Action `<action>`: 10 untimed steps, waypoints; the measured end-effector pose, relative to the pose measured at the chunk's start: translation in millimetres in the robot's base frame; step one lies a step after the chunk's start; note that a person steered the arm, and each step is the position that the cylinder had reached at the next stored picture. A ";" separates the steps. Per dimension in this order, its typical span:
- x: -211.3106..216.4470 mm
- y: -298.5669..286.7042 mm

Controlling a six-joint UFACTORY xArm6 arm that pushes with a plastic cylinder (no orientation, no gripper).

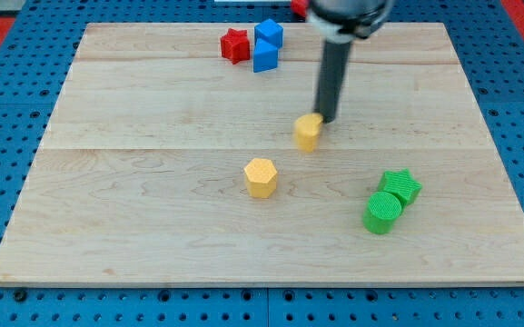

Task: Push the blue cube in between the blue triangle and red star

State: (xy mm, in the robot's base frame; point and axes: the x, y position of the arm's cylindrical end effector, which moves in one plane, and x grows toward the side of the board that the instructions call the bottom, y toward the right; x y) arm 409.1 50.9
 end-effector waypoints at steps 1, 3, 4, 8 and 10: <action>29.7 -29.8; -69.8 65.8; -177.0 99.7; -215.5 19.8; -212.6 -47.5</action>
State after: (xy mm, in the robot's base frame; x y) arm 196.5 3.3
